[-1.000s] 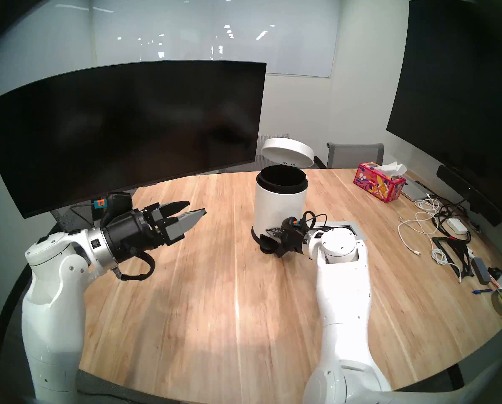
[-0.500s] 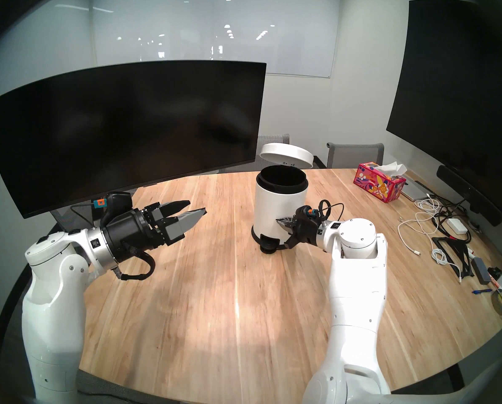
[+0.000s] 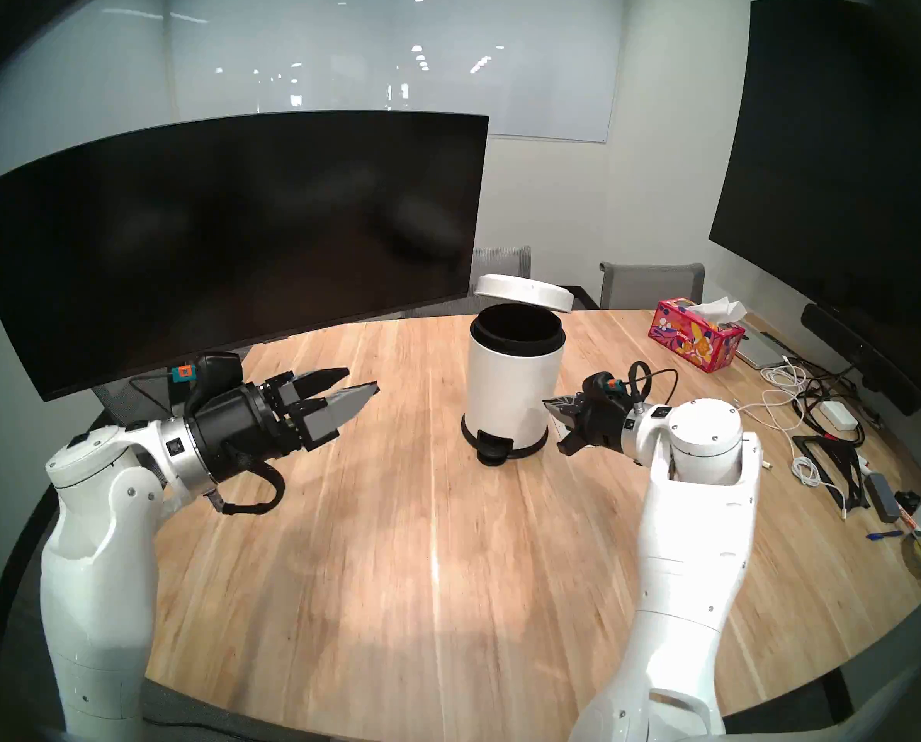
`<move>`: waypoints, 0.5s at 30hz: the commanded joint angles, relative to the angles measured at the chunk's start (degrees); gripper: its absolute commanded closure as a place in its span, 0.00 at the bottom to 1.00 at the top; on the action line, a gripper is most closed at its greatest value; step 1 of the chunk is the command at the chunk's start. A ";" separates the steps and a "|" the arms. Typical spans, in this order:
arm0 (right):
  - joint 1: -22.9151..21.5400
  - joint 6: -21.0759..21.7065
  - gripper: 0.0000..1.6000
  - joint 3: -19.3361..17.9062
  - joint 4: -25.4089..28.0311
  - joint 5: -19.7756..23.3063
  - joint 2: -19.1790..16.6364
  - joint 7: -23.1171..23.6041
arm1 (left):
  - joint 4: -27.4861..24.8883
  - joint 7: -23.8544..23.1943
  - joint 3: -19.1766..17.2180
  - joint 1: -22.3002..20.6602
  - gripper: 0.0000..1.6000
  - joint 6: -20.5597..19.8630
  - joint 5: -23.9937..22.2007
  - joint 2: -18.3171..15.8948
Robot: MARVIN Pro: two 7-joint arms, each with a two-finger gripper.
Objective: Peel the sticky note off the monitor, open the trash can lid and drop the sticker into the trash can
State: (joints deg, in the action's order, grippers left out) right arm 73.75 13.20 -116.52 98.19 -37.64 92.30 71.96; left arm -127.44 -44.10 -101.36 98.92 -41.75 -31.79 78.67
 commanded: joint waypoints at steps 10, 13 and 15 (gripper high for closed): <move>0.72 5.67 1.00 -8.05 9.56 1.49 -3.81 6.12 | -1.26 -0.07 -0.07 -0.22 0.00 0.15 -0.04 0.15; 0.64 8.10 1.00 -10.31 12.43 2.18 -4.41 9.05 | -1.25 -0.10 -0.08 -0.23 0.00 0.14 -0.02 0.16; 0.74 8.74 1.00 -10.88 12.98 2.42 -4.50 9.92 | -1.25 -0.10 -0.08 -0.23 0.00 0.14 -0.01 0.17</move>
State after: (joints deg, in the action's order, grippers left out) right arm 74.51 18.65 -124.48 105.76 -36.97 89.46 77.98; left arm -127.44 -44.20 -101.37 98.89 -41.75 -31.73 78.74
